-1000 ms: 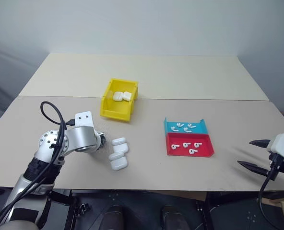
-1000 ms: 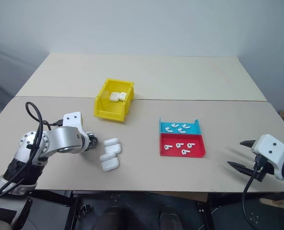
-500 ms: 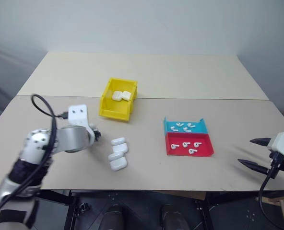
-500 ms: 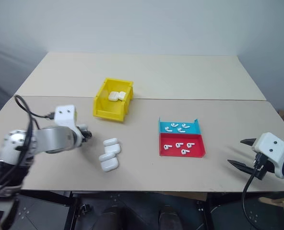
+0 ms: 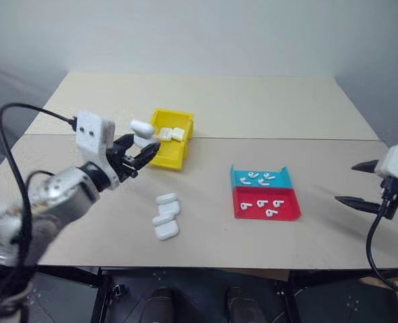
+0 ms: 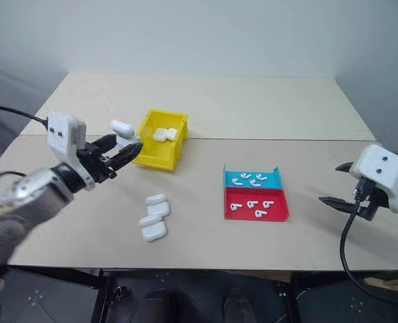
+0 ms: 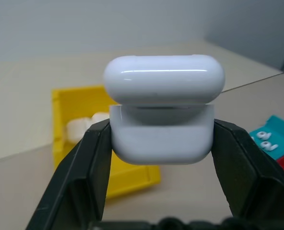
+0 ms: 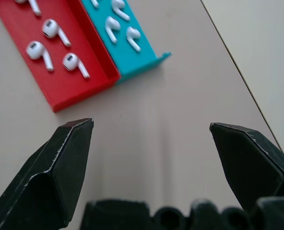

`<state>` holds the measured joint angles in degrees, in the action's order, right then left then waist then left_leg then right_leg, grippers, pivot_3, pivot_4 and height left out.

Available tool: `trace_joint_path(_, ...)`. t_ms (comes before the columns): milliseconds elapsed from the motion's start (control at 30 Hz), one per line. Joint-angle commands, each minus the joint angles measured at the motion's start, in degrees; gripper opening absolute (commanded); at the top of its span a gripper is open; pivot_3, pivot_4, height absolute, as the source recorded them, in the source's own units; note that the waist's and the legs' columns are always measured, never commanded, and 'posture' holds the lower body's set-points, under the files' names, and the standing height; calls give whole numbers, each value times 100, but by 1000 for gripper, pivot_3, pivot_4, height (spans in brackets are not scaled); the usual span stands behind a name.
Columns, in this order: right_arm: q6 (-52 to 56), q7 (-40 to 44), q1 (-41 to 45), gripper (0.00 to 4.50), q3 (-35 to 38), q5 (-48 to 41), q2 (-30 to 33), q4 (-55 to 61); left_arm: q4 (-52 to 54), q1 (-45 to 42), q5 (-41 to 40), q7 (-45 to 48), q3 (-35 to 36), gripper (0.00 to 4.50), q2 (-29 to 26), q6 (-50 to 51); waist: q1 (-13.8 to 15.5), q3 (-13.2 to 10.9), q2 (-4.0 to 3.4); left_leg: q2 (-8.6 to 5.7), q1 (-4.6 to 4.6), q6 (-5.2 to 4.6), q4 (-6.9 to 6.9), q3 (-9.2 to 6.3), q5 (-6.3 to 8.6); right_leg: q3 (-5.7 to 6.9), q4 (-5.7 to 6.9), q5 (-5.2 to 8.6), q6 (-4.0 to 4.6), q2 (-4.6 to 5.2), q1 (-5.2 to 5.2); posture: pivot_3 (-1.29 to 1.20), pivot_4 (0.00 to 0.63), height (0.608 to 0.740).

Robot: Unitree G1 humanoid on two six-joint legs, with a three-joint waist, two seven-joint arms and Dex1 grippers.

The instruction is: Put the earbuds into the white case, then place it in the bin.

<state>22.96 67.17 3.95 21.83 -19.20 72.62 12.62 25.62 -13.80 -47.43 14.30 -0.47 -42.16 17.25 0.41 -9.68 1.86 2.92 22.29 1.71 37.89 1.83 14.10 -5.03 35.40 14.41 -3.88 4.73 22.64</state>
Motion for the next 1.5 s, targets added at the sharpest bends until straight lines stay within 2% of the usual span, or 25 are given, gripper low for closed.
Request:
trace_joint_path(33, 193, 362, 204, 4500, -270, -163, 411, 699, -656, 276, 1152, 1421, -125, 2790, 1152, -2547, 16, 5, -8, 1, 4, -7, 0, -3, 4, 2, -13, -2, -1, 0, -1, 0, 150, 740)
trace_joint_path(200, 90, 531, 693, 4500, -800, -216, 421, 954, -1245, 367, 1050, 3179, -145, 2790, 1710, -3429, 30, 2, 4, 3, 31, -23, 6, -13, 12, 17, -30, -7, -8, 2, 6, 0, 150, 740)
trace_joint_path(500, 672, 840, 2400, 4500, -2683, 257, 202, 910, -1877, 990, 656, 5678, -277, 2790, 1850, -3844, -86, 3, 0, 4, 60, -38, 22, -14, 8, 16, 5, -10, -12, 3, 52, 0, 150, 740)
trace_joint_path(600, 622, 1191, 2812, 4500, -3163, 421, 89, 993, -1764, 1166, 652, 5609, -252, 2790, 2115, -3755, -106, 2, -1, 4, 64, -40, 36, -17, 8, 17, 27, -9, -13, 3, 57, 0, 150, 740)
trace_joint_path(700, 348, 1403, 3042, 3915, -3516, 711, -62, 947, -1762, 1291, 561, 5681, -188, 2790, 2323, -3719, -114, 3, -1, 5, 62, -41, 48, -21, 8, 19, 39, -9, -13, 3, 56, 0, 150, 740)
trace_joint_path(767, 261, 1414, 3175, 3268, -3711, 970, -190, 813, -1773, 1336, 477, 5797, -140, 2790, 2374, -3692, -115, 3, -2, 5, 62, -41, 53, -22, 7, 19, 46, -9, -13, 3, 56, 0, 150, 740)
trace_joint_path(1000, 13, 1469, 3510, 3268, -4324, 1732, -749, 198, -1713, 1567, 358, 6155, -3, 2790, 2243, -3471, -128, 5, -6, 5, 61, -41, 58, -23, 7, 19, 54, -9, -12, 2, 57, 0, 150, 740)
trace_joint_path(1100, -351, 1561, 3580, 2679, -4477, 1975, -948, -67, -1770, 1565, 364, 6358, 55, 2790, 2220, -3507, -128, 5, -7, 5, 60, -41, 61, -23, 7, 19, 56, -8, -12, 2, 57, 0, 150, 740)
trace_joint_path(1167, -446, 1599, 3648, 2002, -4540, 2097, -1075, -212, -1791, 1555, 389, 6406, 90, 2790, 2244, -3527, -127, 5, -7, 5, 61, -41, 61, -23, 7, 20, 55, -8, -12, 2, 57, 0, 150, 740)
trace_joint_path(1500, -828, 1738, 3840, 2002, -4831, 2679, -1557, -874, -1643, 1626, 538, 6306, 85, 2790, 2399, -3514, -126, 6, -7, 5, 62, -42, 68, -25, 8, 22, 60, -8, -12, 2, 56, 0, 150, 740)
